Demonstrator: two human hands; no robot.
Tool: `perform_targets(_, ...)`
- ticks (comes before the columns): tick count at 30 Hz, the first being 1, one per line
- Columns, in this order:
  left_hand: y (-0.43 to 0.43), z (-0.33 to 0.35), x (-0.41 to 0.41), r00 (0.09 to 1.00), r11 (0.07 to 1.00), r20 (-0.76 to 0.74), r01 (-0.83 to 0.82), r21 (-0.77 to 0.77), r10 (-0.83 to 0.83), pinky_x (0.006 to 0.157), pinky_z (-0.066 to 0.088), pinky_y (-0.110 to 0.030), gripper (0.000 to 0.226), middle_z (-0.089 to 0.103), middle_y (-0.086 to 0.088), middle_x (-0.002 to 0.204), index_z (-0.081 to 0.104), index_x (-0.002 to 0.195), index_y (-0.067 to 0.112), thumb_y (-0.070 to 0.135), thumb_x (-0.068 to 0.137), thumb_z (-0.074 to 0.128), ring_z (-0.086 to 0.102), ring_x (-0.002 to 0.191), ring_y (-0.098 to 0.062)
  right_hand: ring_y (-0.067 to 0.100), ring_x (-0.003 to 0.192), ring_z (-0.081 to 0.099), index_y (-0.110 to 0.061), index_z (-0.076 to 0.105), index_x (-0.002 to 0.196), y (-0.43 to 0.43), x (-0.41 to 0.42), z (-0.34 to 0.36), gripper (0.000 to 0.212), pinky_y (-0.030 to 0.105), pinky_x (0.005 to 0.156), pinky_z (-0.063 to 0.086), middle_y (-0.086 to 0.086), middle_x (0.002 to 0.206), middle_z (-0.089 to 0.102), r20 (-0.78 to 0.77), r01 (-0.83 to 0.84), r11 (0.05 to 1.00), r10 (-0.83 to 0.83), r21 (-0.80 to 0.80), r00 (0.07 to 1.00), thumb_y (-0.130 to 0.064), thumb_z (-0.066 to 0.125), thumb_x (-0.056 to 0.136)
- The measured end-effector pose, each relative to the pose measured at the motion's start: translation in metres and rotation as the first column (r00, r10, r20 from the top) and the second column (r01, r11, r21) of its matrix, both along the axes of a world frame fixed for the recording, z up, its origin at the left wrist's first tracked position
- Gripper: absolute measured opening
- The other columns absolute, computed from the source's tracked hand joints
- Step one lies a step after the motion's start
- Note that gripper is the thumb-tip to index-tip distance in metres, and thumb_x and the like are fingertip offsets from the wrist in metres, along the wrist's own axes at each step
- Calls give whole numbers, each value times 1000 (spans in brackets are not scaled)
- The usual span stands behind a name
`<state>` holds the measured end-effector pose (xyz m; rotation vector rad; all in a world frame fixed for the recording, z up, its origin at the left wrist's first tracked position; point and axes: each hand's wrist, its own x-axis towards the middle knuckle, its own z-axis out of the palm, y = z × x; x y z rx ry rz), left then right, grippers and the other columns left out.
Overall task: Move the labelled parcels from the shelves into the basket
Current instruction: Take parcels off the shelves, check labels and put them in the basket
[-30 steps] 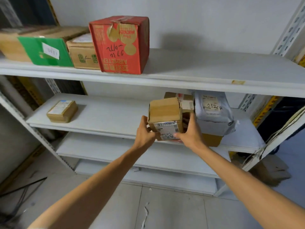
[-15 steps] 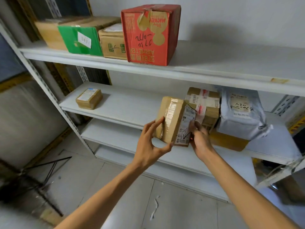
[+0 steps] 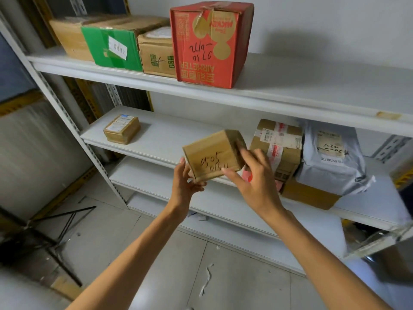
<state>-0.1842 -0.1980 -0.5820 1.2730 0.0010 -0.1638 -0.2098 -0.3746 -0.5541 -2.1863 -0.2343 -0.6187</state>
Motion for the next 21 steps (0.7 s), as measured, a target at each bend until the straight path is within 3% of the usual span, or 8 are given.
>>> perform_targets(2, 1, 5, 0, 998, 995, 44, -57, 77, 53, 80, 43, -29, 54, 49, -3, 89, 60, 104, 23, 63, 78, 36, 46, 76, -12, 16, 94, 52, -28, 59, 125, 0, 10, 7, 57, 35, 79, 54, -5, 98, 50, -48, 8, 996, -4, 92, 999, -64, 56, 81)
perform_targets(4, 4, 7, 3, 995, 990, 64, -88, 106, 81, 84, 42, -27, 43, 51, 1, 93, 55, 98, 25, 57, 80, 33, 48, 85, -13, 15, 89, 58, -31, 61, 116, 3, 18, 12, 44, 39, 76, 56, -7, 96, 53, -78, 5, 985, 8, 172, 997, -61, 57, 84)
perform_targets(7, 11, 7, 8, 992, 986, 83, -105, 129, 95, 79, 46, -22, 44, 62, 1, 102, 59, 102, 24, 56, 88, 32, 59, 91, -11, 12, 84, 62, -29, 61, 105, 13, 23, 6, 43, 29, 69, 55, 0, 100, 61, -118, 8, 979, 16, 203, 993, -65, 58, 82)
perform_targets(10, 21, -3, 21, 994, 988, 71, -96, 124, 87, 77, 49, -20, 42, 64, 0, 115, 59, 114, 28, 54, 96, 33, 62, 101, -14, 8, 88, 60, -26, 62, 111, 22, 29, -7, 52, 19, 70, 51, 0, 103, 57, -191, -9, 989, 38, 148, 981, -64, 59, 76)
perform_targets(14, 25, -12, 51, 990, 985, -22, -139, 105, 142, 80, 56, -37, 89, 54, -6, 119, 43, 128, 12, 74, 64, 49, 57, 109, -23, 7, 105, 56, -17, 50, 132, 31, 53, -26, 61, 24, 88, 52, 0, 120, 51, -274, -56, 978, 111, 201, 955, -26, 77, 77)
perform_targets(16, 29, -15, 74, 988, 975, -9, -148, 165, 151, 83, 54, -38, 82, 54, 0, 113, 42, 126, 15, 72, 69, 49, 56, 104, -19, 5, 108, 53, -16, 44, 137, 39, 71, -35, 74, 13, 84, 50, -3, 125, 47, -294, -39, 976, 102, 215, 950, -6, 80, 74)
perform_targets(18, 38, -19, 99, 993, 971, -10, -117, 210, 122, 75, 53, -30, 71, 58, -1, 112, 45, 126, 18, 65, 73, 51, 59, 101, -16, 4, 109, 52, -17, 43, 139, 52, 91, -46, 75, 4, 80, 44, -5, 124, 47, -318, 8, 970, 71, 241, 945, -3, 79, 74)
perform_targets(21, 58, -30, 144, 998, 966, -23, -58, 253, 66, 71, 53, -30, 60, 64, -6, 114, 53, 123, 21, 53, 73, 62, 64, 99, -21, 10, 105, 61, -19, 58, 123, 75, 126, -64, 47, 18, 84, 49, -3, 117, 64, -395, 148, 898, 30, 414, 918, -18, 77, 80)
